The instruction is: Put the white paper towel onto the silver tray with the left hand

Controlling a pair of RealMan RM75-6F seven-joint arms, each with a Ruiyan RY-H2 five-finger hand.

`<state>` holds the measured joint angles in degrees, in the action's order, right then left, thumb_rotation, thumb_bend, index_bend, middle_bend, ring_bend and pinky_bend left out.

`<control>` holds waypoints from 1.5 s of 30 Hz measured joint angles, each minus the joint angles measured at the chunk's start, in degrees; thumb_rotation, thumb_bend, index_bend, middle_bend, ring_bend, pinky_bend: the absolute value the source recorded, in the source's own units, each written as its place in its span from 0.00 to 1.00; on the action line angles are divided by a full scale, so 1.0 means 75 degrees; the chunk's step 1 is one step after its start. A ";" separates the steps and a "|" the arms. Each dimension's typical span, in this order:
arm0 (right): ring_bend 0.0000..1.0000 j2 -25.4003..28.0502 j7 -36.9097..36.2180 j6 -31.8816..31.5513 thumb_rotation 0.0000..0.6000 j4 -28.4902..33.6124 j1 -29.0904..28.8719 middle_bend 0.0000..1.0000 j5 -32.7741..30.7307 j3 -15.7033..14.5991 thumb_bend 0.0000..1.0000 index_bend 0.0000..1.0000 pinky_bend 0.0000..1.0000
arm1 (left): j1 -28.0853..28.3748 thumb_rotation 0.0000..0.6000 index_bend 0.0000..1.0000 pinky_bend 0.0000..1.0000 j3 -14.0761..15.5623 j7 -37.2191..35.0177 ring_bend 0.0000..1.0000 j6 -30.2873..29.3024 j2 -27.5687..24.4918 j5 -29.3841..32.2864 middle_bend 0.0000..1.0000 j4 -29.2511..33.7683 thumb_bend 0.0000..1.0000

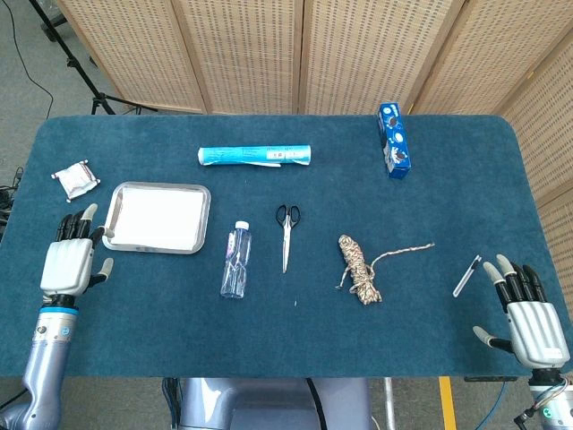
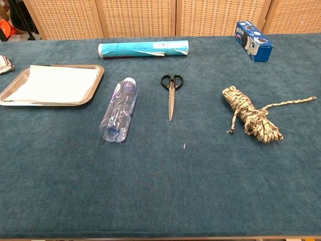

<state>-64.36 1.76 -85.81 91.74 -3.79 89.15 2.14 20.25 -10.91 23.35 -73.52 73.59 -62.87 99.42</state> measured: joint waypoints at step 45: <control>0.00 0.0066 -0.0034 0.0087 1.00 0.0051 -0.0023 0.00 -0.0038 -0.0017 0.00 0.09 0.00 | 0.1456 1.00 0.33 0.00 -0.0391 0.0770 0.00 0.1081 0.0407 0.2865 0.00 -0.0616 0.39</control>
<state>-63.86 1.50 -85.16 92.12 -3.97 88.86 2.01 31.17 -13.85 29.13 -65.41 76.64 -41.38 94.80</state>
